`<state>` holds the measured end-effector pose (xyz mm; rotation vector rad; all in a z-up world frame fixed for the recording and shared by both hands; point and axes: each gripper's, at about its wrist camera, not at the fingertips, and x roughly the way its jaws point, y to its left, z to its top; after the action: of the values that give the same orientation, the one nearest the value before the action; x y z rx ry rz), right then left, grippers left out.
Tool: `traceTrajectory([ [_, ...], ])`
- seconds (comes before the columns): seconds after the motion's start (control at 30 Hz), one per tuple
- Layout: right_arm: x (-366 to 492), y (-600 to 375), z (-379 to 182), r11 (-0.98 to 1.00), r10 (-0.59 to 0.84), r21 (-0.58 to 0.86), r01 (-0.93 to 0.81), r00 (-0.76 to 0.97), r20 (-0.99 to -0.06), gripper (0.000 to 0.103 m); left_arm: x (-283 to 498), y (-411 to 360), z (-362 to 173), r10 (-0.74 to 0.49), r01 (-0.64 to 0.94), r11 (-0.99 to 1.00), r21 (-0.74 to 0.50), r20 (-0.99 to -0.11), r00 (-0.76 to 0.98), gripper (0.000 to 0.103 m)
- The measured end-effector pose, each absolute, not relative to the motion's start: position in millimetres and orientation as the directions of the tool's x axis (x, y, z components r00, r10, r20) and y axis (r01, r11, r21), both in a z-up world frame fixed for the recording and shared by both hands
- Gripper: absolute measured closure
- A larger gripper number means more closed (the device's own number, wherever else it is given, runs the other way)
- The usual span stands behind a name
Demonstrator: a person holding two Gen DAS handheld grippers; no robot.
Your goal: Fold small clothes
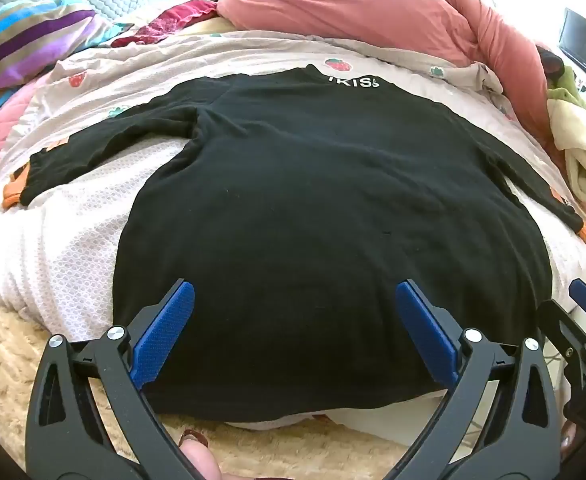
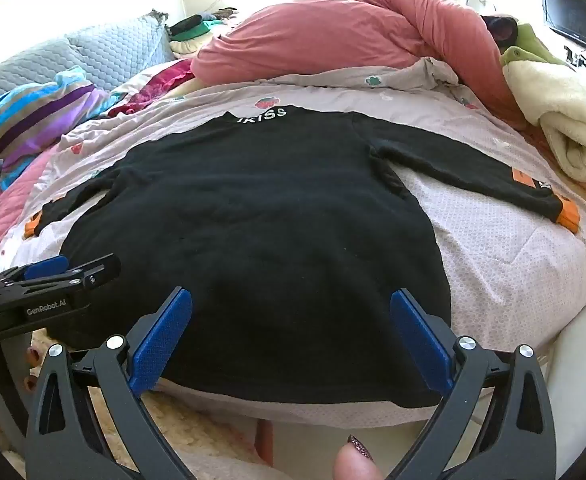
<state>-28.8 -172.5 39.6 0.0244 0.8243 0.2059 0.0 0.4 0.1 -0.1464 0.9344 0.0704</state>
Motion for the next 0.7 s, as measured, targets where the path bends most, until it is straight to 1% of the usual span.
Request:
traceTrajectory([
  [0.7,-28.6,-173.3,38.4,0.977,0.209,0.125,-0.173,0.655,-0.726,0.004,-1.2,-2.1,5.3,0.0,-0.119,0.989,-0.089,-0.799,0.601,0.008],
])
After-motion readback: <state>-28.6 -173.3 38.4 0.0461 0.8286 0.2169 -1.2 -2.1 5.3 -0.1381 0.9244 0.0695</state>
